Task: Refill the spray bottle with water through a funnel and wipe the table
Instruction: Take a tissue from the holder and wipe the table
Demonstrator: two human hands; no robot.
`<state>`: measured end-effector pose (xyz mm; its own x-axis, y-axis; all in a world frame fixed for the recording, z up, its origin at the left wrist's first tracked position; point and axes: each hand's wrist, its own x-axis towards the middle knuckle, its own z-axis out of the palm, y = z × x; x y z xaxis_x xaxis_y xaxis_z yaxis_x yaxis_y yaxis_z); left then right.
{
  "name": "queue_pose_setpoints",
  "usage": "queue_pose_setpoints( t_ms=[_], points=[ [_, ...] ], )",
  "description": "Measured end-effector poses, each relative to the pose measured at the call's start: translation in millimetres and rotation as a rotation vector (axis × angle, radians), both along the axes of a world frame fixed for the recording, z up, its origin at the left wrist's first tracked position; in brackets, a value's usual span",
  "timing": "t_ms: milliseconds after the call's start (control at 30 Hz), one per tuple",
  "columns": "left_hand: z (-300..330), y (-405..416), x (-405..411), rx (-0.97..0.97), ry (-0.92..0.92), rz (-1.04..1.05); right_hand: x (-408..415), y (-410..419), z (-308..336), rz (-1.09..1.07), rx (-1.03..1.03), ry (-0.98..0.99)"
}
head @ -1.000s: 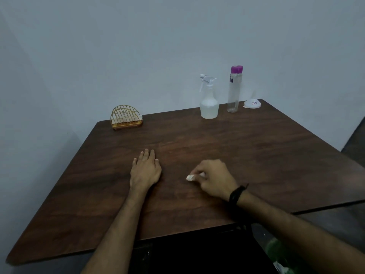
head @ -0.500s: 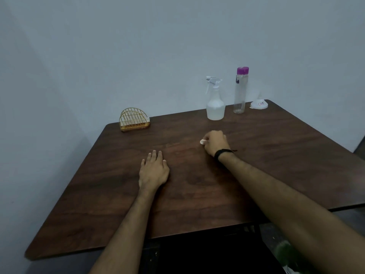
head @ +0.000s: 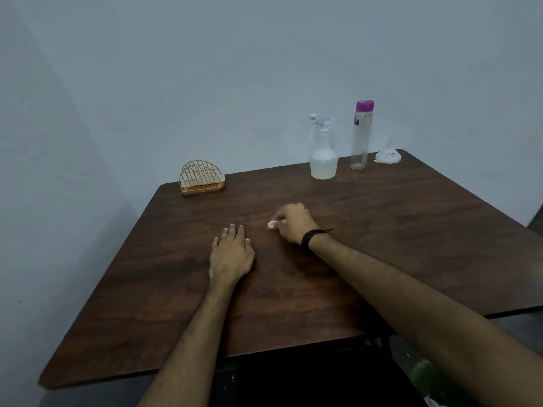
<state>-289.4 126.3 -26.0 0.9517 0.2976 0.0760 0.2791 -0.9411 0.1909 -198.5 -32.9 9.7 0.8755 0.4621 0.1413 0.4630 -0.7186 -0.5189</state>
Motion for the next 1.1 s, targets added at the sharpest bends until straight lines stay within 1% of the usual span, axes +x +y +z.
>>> queue_pose_setpoints(
  t_ms=[100, 167, 200, 267, 300, 333, 400, 433, 500, 533, 633, 700, 733, 767, 833, 900, 933, 1000, 1033, 1100],
  points=[
    [-1.1, 0.9, 0.6, 0.005, 0.002, -0.002, -41.6, -9.5, 4.0, 0.248, -0.012, 0.093],
    [-1.5, 1.6, 0.4, 0.003, -0.001, -0.002, -51.4, -26.7, 7.8, 0.318, -0.020, 0.109],
    [-1.2, 1.8, 0.4, 0.001, 0.001, -0.002, -45.7, -37.8, 11.1, 0.270, 0.022, 0.109],
    [-0.3, 2.1, 0.4, -0.003, 0.013, -0.004, -25.2, -64.1, 18.2, 0.029, 0.152, 0.065],
    [0.1, 1.7, -0.1, -0.001, 0.016, -0.006, -14.6, -78.8, 19.4, -0.095, 0.170, 0.036],
    [0.4, 1.6, -0.5, 0.002, 0.016, -0.005, -5.2, -91.5, 17.7, -0.192, 0.139, 0.012],
    [1.3, 1.1, -1.5, 0.001, 0.010, -0.003, 0.4, -109.0, 7.2, -0.285, 0.015, 0.000],
    [1.7, 1.2, -1.6, -0.001, 0.008, -0.003, -3.5, -111.9, 1.1, -0.306, -0.007, 0.003],
    [0.8, 1.2, -1.0, -0.006, 0.015, -0.003, -22.2, -105.9, -6.0, -0.289, 0.029, 0.025],
    [0.7, 0.8, -0.5, -0.009, 0.024, -0.001, -36.0, -98.3, -6.8, -0.242, 0.054, 0.033],
    [3.3, 0.5, -0.6, -0.010, 0.043, 0.007, -83.0, -71.3, -4.0, 0.011, 0.081, 0.072],
    [4.8, 0.6, -1.8, -0.012, 0.037, 0.006, -94.6, -66.0, 2.0, 0.126, 0.088, 0.149],
    [5.2, 0.8, -2.5, -0.017, 0.035, 0.003, -90.7, -69.1, 7.9, 0.120, 0.123, 0.186],
    [5.1, 1.0, -2.9, -0.021, 0.033, -0.002, -82.1, -75.5, 13.8, 0.068, 0.178, 0.178],
    [4.2, 1.5, -2.4, -0.024, 0.027, -0.004, -56.2, -97.1, 23.5, -0.118, 0.226, 0.059],
    [4.4, 1.4, -1.9, -0.029, 0.033, -0.002, -32.5, -123.0, 23.7, -0.281, 0.163, -0.011],
    [4.5, 1.1, -1.9, -0.028, 0.037, 0.000, -26.1, -133.4, 19.9, -0.325, 0.107, 0.000],
    [4.4, 1.0, -1.8, -0.026, 0.042, 0.003, -27.1, -142.4, 6.2, -0.352, 0.025, 0.039],
    [4.5, 1.1, -1.4, -0.025, 0.044, 0.004, -33.2, -140.2, 1.4, -0.341, 0.022, 0.038],
    [4.7, 0.2, -0.9, -0.023, 0.053, 0.008, -50.6, -125.8, -2.6, -0.278, 0.079, 0.042]
  ],
)
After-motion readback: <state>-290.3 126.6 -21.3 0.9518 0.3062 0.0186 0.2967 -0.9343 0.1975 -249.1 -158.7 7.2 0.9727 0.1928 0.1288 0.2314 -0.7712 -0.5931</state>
